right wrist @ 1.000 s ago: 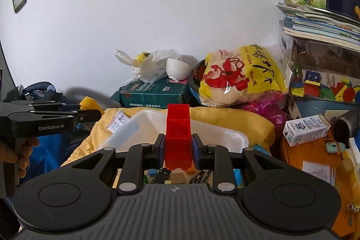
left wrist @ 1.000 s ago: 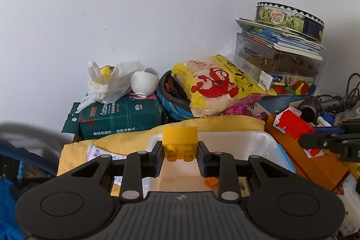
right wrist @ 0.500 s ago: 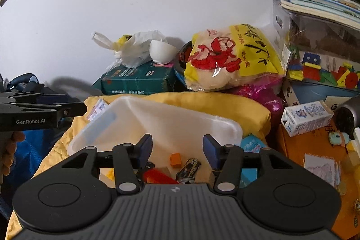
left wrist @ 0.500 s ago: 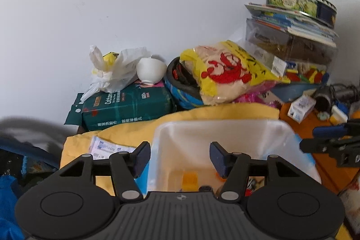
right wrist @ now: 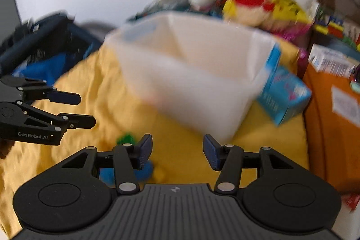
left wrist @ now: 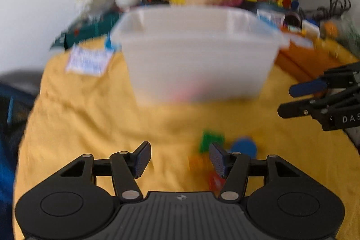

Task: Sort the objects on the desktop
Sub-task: 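Carry the red and yellow bricks over the bin and release both, then grasp a small yellow brick with the right tool while the left tool grasps a red brick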

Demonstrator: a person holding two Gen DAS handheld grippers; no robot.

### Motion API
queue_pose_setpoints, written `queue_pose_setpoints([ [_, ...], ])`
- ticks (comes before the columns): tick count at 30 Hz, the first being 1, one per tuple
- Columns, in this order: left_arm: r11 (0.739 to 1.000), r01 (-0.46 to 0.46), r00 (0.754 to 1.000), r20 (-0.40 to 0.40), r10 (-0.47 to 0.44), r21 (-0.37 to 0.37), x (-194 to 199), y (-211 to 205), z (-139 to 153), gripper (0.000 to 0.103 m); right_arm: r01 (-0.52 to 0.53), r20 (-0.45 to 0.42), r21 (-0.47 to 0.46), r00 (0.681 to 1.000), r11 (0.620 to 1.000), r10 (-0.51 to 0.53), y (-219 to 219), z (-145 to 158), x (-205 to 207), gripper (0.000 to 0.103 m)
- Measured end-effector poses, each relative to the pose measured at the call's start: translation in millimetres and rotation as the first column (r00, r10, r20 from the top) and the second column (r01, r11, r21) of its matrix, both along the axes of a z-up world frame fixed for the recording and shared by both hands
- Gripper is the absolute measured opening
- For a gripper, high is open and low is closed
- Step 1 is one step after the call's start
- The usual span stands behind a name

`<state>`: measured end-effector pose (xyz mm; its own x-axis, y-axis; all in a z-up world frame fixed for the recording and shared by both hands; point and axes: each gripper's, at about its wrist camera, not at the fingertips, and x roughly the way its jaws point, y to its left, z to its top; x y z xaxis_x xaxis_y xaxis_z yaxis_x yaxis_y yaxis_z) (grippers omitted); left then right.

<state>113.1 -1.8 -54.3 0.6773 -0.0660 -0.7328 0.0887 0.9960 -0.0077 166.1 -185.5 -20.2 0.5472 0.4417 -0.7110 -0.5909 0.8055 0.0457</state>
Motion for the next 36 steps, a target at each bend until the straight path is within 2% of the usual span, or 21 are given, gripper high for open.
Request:
queue_pose_setpoints([
  [6,0.999,0.040,0.998,-0.054,-0.041,-0.014,-16,-12,-27,0.055,-0.016,-0.034,-0.047,0.999,0.999,0.014,4,-28,-12,0.054],
  [14,0.999,0.042,0.996,-0.075,-0.044,-0.021,-7,-30,-39,0.054,-0.020,-0.046,-0.092,0.999,0.996,0.015,5,-45,-13,0.053],
  [15,0.999,0.038,0.996,-0.077,-0.040,-0.022,-5,-31,-41,0.051,-0.023,-0.045,-0.095,0.999,0.995,0.019,6,-47,-12,0.053],
  [18,0.998,0.045,0.996,-0.080,-0.048,-0.036,-1,-29,-47,0.031,-0.048,-0.043,-0.102,0.998,0.994,0.044,11,-52,-11,0.052],
  [21,0.999,0.041,0.997,-0.068,-0.043,-0.025,-1,-27,-49,0.022,-0.083,-0.028,-0.127,0.996,0.989,0.080,19,-56,-9,0.051],
  [22,0.999,0.035,0.997,-0.065,-0.037,-0.027,-2,-25,-48,0.022,-0.091,-0.020,-0.133,0.996,0.987,0.089,22,-57,-8,0.050],
  [24,0.999,0.032,0.998,-0.062,-0.033,-0.021,-2,-25,-48,0.022,-0.109,-0.018,-0.145,0.994,0.983,0.108,26,-61,-5,0.042],
  [26,0.999,0.028,0.998,-0.064,-0.030,-0.024,-3,-24,-47,0.022,-0.119,-0.024,-0.156,0.993,0.980,0.117,31,-64,-2,0.040],
  [30,1.000,0.017,0.998,-0.057,-0.018,-0.025,-5,-22,-45,0.022,-0.147,-0.037,-0.161,0.989,0.976,0.143,39,-70,0,0.024],
  [33,1.000,0.004,0.999,-0.039,-0.005,-0.026,-8,-17,-39,0.022,-0.161,-0.043,-0.144,0.987,0.976,0.156,39,-68,-3,0.024],
  [36,0.999,-0.016,1.000,-0.017,0.015,-0.046,-11,-9,-27,0.022,-0.131,-0.038,-0.097,0.991,0.987,0.128,31,-58,-10,0.024],
])
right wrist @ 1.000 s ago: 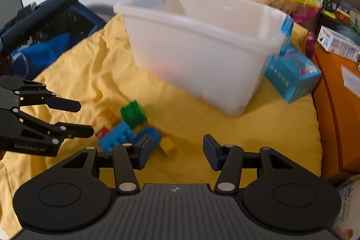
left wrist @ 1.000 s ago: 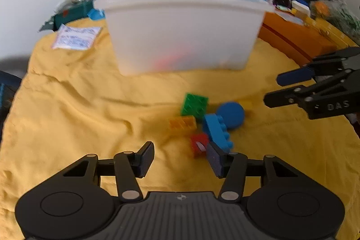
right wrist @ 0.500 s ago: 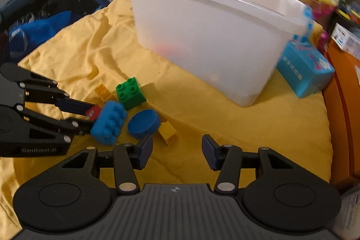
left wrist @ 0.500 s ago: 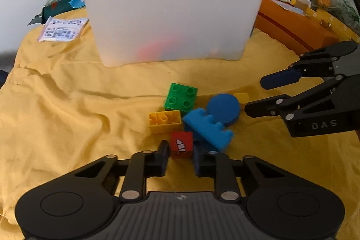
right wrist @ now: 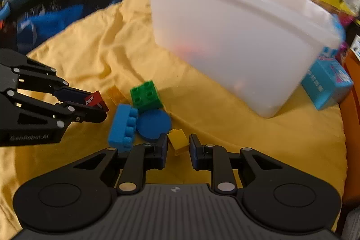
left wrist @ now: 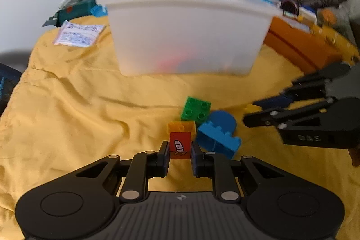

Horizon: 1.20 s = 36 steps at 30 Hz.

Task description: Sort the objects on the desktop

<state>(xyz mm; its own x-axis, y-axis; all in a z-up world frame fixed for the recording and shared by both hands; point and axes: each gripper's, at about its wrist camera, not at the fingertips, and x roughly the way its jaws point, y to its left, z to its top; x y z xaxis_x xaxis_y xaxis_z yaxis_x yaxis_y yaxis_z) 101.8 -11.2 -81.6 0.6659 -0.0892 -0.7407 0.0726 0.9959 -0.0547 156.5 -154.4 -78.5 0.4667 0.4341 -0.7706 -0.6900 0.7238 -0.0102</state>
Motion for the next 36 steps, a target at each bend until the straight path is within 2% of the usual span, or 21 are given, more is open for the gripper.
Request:
queue_pose_setpoints([
  [4,0.999,-0.037,0.998,0.046,0.038,-0.030,-3,9,23,0.022,0.078,-0.008,0.104,0.997,0.991,-0.077,-19,23,-7,0.024],
  [13,0.999,-0.035,0.989,0.145,0.041,-0.041,12,21,79,0.022,0.187,0.035,0.281,0.978,0.941,-0.205,-48,88,-3,0.024],
  [17,0.998,-0.046,0.983,0.176,0.054,-0.046,31,29,102,0.022,0.228,0.051,0.316,0.965,0.921,-0.257,-57,114,14,0.024],
  [22,0.999,-0.034,0.974,0.224,0.036,-0.013,59,33,132,0.022,0.251,0.076,0.331,0.954,0.910,-0.291,-60,137,37,0.024],
  [28,1.000,-0.017,0.964,0.264,0.016,0.004,85,27,159,0.022,0.243,0.108,0.337,0.950,0.910,-0.294,-60,159,55,0.024],
  [33,1.000,-0.005,0.961,0.276,0.002,0.013,98,22,167,0.022,0.222,0.140,0.332,0.950,0.917,-0.280,-53,171,67,0.024],
  [35,1.000,-0.014,0.959,0.284,0.008,0.021,93,22,163,0.025,0.213,0.152,0.338,0.949,0.917,-0.276,-51,175,69,0.024],
  [36,1.000,-0.015,0.960,0.282,0.008,0.022,89,23,158,0.038,0.210,0.153,0.346,0.949,0.914,-0.276,-51,176,67,0.024],
])
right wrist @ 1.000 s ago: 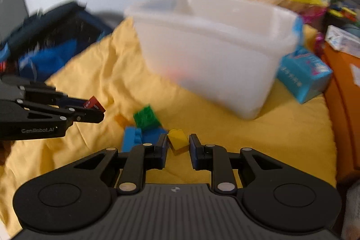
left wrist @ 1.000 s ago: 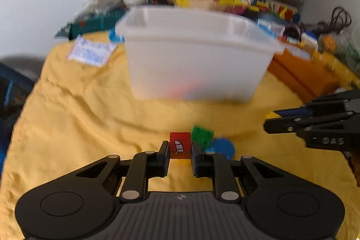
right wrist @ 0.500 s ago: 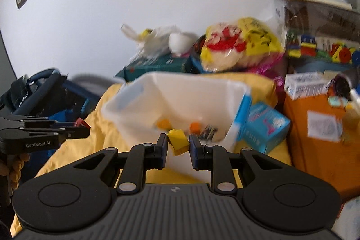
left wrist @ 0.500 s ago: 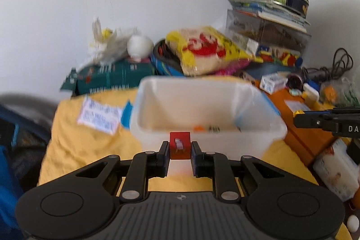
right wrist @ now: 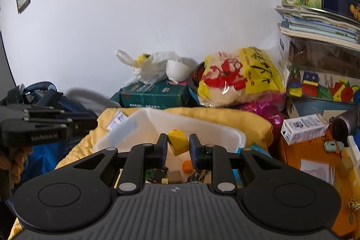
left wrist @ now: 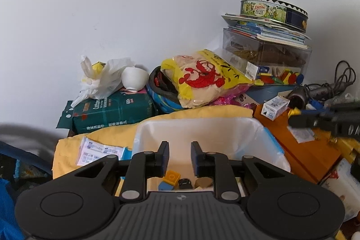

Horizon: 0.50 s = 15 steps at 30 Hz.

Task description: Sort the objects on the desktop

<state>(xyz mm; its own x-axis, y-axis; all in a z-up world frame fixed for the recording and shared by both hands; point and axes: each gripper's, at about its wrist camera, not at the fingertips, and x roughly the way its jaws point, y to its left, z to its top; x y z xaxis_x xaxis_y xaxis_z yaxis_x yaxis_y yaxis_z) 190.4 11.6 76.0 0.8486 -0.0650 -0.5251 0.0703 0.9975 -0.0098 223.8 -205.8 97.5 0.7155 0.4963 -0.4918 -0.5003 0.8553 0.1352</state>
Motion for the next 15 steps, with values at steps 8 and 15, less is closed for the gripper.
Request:
queue_pose_setpoints([
  [8,1.000,0.017,0.975,-0.224,-0.011,0.026,-52,-10,-121,0.061,-0.019,-0.058,0.025,0.998,0.999,0.021,-7,-20,-31,0.024],
  [15,0.997,0.033,0.951,-0.310,-0.009,0.074,-74,-30,-178,0.057,-0.023,-0.117,-0.002,0.993,1.000,0.023,-11,-44,-48,0.024],
])
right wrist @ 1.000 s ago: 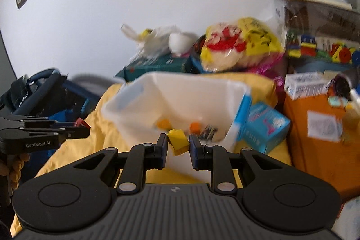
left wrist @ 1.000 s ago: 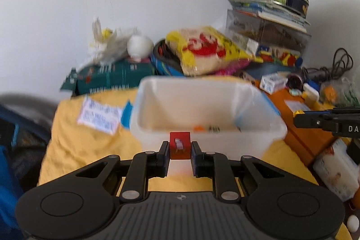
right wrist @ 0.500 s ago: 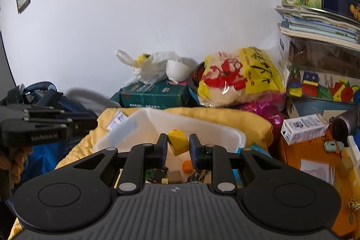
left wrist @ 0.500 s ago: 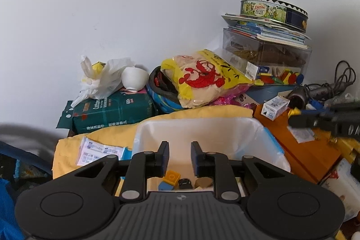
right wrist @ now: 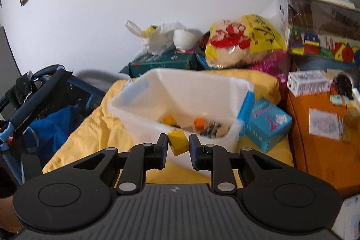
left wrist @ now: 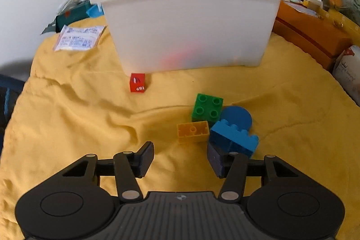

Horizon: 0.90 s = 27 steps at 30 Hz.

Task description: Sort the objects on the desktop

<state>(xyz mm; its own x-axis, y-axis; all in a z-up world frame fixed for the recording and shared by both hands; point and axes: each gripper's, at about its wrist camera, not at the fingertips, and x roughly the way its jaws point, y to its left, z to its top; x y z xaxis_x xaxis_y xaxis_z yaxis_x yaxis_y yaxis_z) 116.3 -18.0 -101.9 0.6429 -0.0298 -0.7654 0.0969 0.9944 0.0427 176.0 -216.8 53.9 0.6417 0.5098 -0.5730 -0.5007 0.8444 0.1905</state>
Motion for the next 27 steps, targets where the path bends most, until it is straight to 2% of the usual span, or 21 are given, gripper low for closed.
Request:
queue_pose_setpoints([
  [5,1.000,0.000,1.000,0.015,0.000,-0.003,12,-7,-2,0.057,0.004,-0.015,0.003,1.000,1.000,-0.004,2,-6,-3,0.024],
  [6,1.000,-0.003,1.000,0.014,0.003,-0.016,14,-8,-1,0.053,0.003,-0.015,0.002,1.000,1.000,-0.003,3,-6,-4,0.024],
  [7,0.999,-0.001,1.000,0.012,0.001,-0.042,16,-7,-1,0.038,0.001,-0.014,-0.001,1.000,1.000,-0.001,4,-6,-5,0.024],
  [8,0.999,0.007,1.000,0.007,-0.007,-0.054,18,-8,-2,0.035,0.000,-0.014,-0.003,1.000,1.000,-0.001,4,-7,-6,0.024],
  [12,0.999,0.017,1.000,0.012,-0.017,-0.042,17,-7,-1,0.035,0.000,-0.023,-0.007,1.000,1.000,0.000,4,-10,-9,0.024],
  [15,0.999,-0.005,0.999,0.041,0.007,-0.048,12,2,14,0.035,0.001,-0.020,-0.005,1.000,1.000,-0.001,4,-9,-9,0.024],
  [18,0.999,-0.017,0.995,0.094,0.021,-0.046,7,14,43,0.035,0.002,-0.009,0.001,1.000,1.000,-0.002,3,-6,-7,0.024],
  [21,0.996,-0.036,0.986,0.159,0.048,-0.081,9,28,87,0.035,0.003,0.013,0.010,1.000,1.000,-0.003,5,3,-1,0.024],
  [27,0.993,-0.043,0.959,0.274,0.071,-0.106,43,40,166,0.035,-0.008,0.069,0.015,0.998,1.000,0.007,16,26,22,0.024],
])
